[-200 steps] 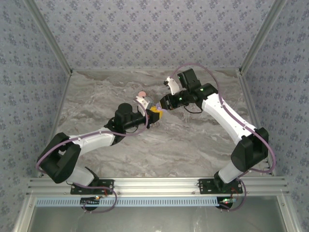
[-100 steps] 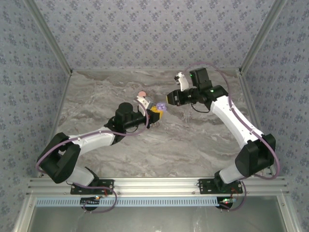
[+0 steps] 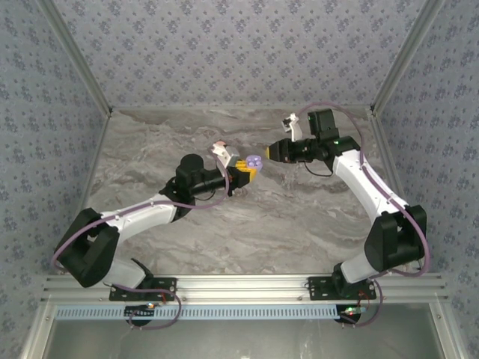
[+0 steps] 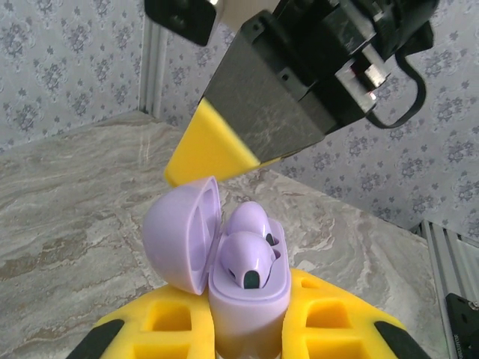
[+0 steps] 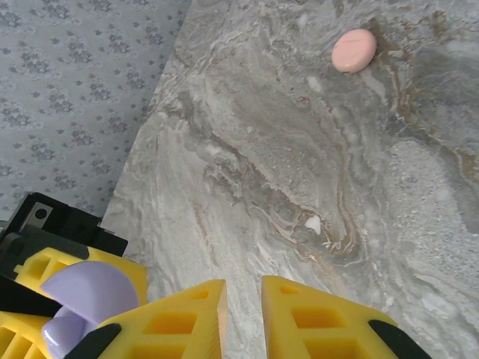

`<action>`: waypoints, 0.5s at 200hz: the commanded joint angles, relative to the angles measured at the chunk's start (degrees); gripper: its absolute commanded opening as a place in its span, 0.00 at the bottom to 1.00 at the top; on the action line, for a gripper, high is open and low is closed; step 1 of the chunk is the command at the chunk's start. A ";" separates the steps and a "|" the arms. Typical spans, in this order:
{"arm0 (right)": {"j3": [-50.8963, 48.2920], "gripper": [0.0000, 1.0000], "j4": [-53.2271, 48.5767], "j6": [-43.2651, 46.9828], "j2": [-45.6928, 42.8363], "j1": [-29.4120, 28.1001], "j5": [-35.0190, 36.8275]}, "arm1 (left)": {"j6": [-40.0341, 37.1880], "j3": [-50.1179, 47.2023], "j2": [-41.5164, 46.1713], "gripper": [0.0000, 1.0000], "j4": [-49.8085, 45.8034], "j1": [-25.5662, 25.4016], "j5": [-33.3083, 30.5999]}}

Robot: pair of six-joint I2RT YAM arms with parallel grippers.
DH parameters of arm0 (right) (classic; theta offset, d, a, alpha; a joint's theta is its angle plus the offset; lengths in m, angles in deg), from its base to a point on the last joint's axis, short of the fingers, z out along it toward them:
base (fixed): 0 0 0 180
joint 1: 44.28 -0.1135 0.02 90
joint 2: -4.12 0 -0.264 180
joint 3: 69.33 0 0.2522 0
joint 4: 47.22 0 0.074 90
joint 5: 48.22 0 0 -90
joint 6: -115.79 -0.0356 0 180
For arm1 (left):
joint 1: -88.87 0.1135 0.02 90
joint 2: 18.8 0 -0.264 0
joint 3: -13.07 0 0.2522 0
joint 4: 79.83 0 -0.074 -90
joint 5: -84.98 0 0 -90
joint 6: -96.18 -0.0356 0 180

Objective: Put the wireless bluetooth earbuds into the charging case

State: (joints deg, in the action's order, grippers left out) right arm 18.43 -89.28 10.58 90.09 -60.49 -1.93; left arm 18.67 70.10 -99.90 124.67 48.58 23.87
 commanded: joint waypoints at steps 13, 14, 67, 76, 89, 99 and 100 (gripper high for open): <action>-0.35 0.20 0.52 0.78 1.32 0.10 -4.63 | 0.54 2.59 1.10 0.12 3.23 -0.52 2.84; -0.35 0.20 0.48 0.78 1.31 0.07 -4.68 | 0.53 2.60 1.06 0.12 3.23 -0.50 2.93; -0.01 0.20 -0.82 2.56 2.27 -0.98 -5.77 | 0.95 2.95 1.39 0.12 4.32 -0.49 4.86; 0.11 0.20 -0.84 2.64 2.37 -1.19 -5.86 | 0.96 2.96 1.39 0.12 4.54 -0.54 5.13; 0.18 0.20 -0.80 2.85 2.49 -1.40 -6.08 | 1.03 2.94 1.46 0.12 4.58 -0.51 5.44; 0.35 0.20 -0.81 2.96 2.45 -1.61 -6.26 | 1.05 2.80 1.52 0.12 4.79 -0.52 5.77; 0.40 0.20 -0.85 2.97 2.45 -1.62 -6.28 | 1.05 2.84 1.50 0.12 4.84 -0.55 5.76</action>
State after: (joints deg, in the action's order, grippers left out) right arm 18.27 -89.17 11.94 92.02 -61.50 -6.14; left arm 19.26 70.95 -99.90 126.55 48.55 27.36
